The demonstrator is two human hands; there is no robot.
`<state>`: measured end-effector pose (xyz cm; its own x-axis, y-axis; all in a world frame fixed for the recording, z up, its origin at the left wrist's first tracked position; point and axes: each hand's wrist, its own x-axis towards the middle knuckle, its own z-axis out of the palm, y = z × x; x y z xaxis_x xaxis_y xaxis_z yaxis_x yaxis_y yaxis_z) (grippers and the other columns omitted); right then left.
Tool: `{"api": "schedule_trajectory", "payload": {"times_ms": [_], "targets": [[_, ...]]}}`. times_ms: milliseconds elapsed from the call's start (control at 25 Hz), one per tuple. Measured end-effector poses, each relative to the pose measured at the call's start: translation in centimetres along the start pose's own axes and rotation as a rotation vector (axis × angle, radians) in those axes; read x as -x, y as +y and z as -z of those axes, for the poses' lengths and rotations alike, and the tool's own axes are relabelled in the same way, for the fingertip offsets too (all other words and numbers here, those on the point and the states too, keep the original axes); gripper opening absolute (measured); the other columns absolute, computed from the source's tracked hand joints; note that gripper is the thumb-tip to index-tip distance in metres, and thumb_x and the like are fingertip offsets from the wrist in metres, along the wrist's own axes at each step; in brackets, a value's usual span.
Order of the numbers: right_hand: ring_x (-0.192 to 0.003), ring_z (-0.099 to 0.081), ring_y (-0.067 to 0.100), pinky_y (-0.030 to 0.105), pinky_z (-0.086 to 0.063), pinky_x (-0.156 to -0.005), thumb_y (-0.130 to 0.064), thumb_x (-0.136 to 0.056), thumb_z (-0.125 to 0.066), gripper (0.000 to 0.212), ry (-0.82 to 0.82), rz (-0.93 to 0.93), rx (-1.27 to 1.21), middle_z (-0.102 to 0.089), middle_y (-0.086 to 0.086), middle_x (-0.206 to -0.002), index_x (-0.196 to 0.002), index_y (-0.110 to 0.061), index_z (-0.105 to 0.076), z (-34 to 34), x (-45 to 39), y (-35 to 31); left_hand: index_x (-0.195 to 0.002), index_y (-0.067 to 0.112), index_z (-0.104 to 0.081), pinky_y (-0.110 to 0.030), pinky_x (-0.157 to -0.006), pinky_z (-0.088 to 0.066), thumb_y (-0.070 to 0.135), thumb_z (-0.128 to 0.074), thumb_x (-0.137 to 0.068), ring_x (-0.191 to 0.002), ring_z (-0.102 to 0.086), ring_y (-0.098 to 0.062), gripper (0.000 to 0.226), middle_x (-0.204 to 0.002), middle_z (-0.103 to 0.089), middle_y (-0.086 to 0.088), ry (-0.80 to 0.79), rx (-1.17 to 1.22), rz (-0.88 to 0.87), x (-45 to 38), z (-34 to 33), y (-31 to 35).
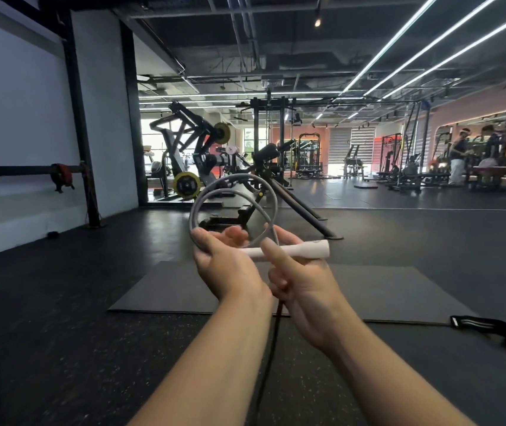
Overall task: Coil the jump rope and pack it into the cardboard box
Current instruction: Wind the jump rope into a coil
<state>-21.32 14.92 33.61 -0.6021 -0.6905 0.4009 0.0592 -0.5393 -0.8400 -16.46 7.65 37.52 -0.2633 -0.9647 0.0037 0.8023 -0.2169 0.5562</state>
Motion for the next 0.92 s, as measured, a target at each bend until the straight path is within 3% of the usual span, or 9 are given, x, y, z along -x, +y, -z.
{"api": "schedule_trajectory", "payload": {"times_ms": [160,240,320,440,520,640,720,800,920], "targets": [[-0.042,-0.03,0.007,0.02,-0.024,-0.042,-0.033,-0.097,-0.067,0.036,0.066,0.102,0.23,-0.053,-0.005,-0.052,-0.096,0.003,-0.072,-0.7,-1.1,-1.7,-0.08,0.014,-0.058,-0.032,-0.073,-0.056,0.043,-0.048,-0.103,-0.078,-0.068,-0.02,0.038,-0.08,-0.071,-0.001,-0.045,-0.233,0.069,1.1,2.5,-1.9],[-0.04,-0.036,0.007,0.02,-0.028,-0.041,-0.037,-0.098,-0.064,0.036,0.008,0.101,0.345,-0.066,0.006,-0.064,-0.086,-0.003,-0.069,-0.2,-1.3,-3.2,-0.104,0.013,-0.063,-0.036,-0.08,-0.053,0.033,-0.064,-0.097,-0.091,-0.065,-0.022,0.021,-0.101,-0.07,-0.008,-0.065,-0.41,0.095,0.8,3.6,-2.0],[-0.041,-0.04,0.009,0.021,-0.029,-0.041,-0.041,-0.099,-0.062,0.037,-0.047,0.071,0.511,-0.068,0.01,-0.068,-0.08,-0.009,-0.065,0.3,-1.6,-4.8,-0.148,0.019,-0.035,-0.036,-0.092,-0.046,0.016,-0.079,-0.083,-0.124,-0.052,-0.027,0.079,-0.145,-0.046,-0.014,-0.025,-0.639,-0.051,0.5,4.0,-0.6],[-0.044,-0.049,0.007,0.021,-0.034,-0.043,-0.043,-0.098,-0.063,0.037,-0.116,0.018,0.823,-0.065,0.004,-0.063,-0.077,-0.013,-0.066,1.0,-2.2,-7.2,-0.161,0.023,-0.006,-0.02,-0.118,-0.022,0.002,-0.074,-0.074,-0.153,-0.01,-0.025,0.112,-0.166,-0.009,-0.01,-0.376,-1.001,-1.042,0.1,2.4,3.2],[-0.047,-0.05,0.006,0.021,-0.035,-0.044,-0.041,-0.1,-0.061,0.037,-0.191,-0.037,0.999,-0.067,0.002,-0.063,-0.073,-0.016,-0.066,1.4,-2.5,-8.6,-0.161,0.022,-0.003,-0.043,-0.125,-0.009,0.006,-0.067,-0.07,-0.154,0.005,-0.033,0.112,-0.168,-0.001,-0.015,-0.831,-1.398,-1.626,-0.2,-0.2,5.0],[-0.052,-0.047,0.01,0.026,-0.036,-0.049,-0.026,-0.103,-0.058,0.03,-0.293,-0.081,1.138,-0.064,0.002,-0.066,-0.076,-0.013,-0.065,1.7,-2.5,-10.1,-0.162,0.028,-0.001,-0.062,-0.12,0.002,0.025,-0.067,-0.07,-0.153,0.018,-0.034,0.114,-0.17,0.009,-0.009,-1.281,-1.879,-1.806,-0.8,-3.3,5.4],[-0.052,-0.043,0.01,0.025,-0.036,-0.049,-0.018,-0.1,-0.06,0.023,-0.315,-0.092,1.133,-0.056,0.003,-0.066,-0.079,-0.011,-0.063,1.7,-2.4,-10.7,-0.161,0.024,-0.019,-0.058,-0.122,0.0,0.035,-0.071,-0.076,-0.156,0.003,-0.031,0.1,-0.167,-0.019,-0.007,-1.364,-1.853,-1.873,-1.3,-3.9,5.0],[-0.052,-0.039,0.011,0.026,-0.034,-0.049,-0.014,-0.097,-0.064,0.015,-0.309,-0.12,1.102,-0.048,0.002,-0.064,-0.083,-0.008,-0.063,1.7,-2.5,-11.0,-0.152,0.017,-0.04,-0.051,-0.123,-0.017,0.03,-0.075,-0.079,-0.146,-0.037,-0.03,0.081,-0.143,-0.055,-0.007,-1.351,-1.745,-1.935,-1.8,-3.8,4.5],[-0.05,-0.037,0.011,0.025,-0.031,-0.048,-0.023,-0.097,-0.068,0.024,-0.343,-0.262,0.972,-0.044,-0.002,-0.06,-0.1,0.001,-0.067,1.8,-2.6,-11.0,-0.113,0.018,-0.061,-0.033,-0.083,-0.05,0.02,-0.068,-0.089,-0.1,-0.066,-0.026,0.025,-0.097,-0.067,-0.002,-1.355,-1.782,-1.701,-2.4,-3.6,4.4]]}}
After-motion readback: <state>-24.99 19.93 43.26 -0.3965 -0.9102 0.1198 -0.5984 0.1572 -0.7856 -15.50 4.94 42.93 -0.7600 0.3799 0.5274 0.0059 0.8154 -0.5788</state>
